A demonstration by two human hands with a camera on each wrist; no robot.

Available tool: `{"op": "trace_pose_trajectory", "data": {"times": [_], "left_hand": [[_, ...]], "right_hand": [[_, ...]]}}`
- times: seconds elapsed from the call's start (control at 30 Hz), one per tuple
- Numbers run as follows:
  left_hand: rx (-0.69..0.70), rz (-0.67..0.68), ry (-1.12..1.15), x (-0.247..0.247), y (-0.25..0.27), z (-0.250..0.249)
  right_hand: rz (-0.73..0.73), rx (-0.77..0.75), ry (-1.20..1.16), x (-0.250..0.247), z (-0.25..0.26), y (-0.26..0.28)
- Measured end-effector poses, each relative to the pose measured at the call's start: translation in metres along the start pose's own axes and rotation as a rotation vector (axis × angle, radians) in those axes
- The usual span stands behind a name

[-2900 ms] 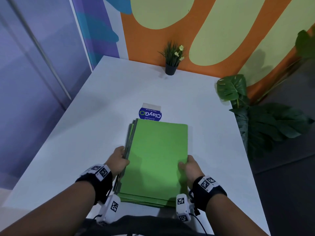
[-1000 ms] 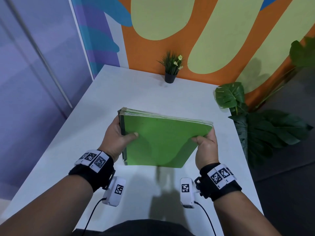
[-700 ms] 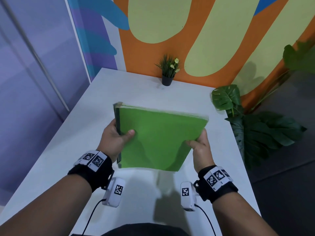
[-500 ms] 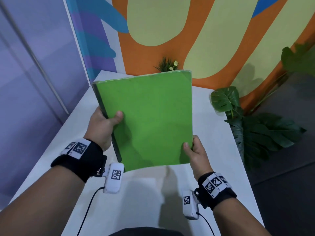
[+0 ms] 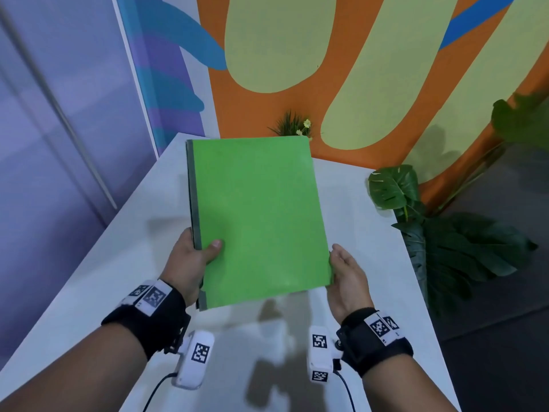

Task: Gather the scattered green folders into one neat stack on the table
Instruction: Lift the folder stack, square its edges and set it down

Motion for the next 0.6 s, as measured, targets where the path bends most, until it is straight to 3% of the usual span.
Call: {"op": "trace_pose_trajectory", "data": {"times": [0.07,0.13,0.23,0.37,0.6], "left_hand": [[-0.014,-0.046,0.011,-0.001,-0.008,-0.002],[-0.048,-0.088,0.03,0.003,-0.012,-0.003],[-0.095,-0.018,0.044,0.023,-0.011,-0.002],[-0.14,0.164,-0.103,0.041,-0.001,0.003],[-0.181,0.161,-0.545,0.001,-0.001,0.059]], "right_hand": [[0.126,0.133,-0.132,0.015,-0.015,0.012],[0.249,0.247,-0.103,0.033,-0.035,0.029],[0.318,0.355,-0.067,0.048,-0.063,0.04],[0.163,0.336,-0.147,0.029,-0.062,0.011],[-0.118,0.244,-0.167,-0.02,-0.026,-0.066]]}}
Point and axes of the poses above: each hand's wrist, its own y-axis away from the middle knuckle, its own x-axis out of the palm, z = x × y, the point moved 7 cm from there along -y, towards the middle knuckle, and after that the axes turned 7 degrees about -z, right-handed, at the moved point
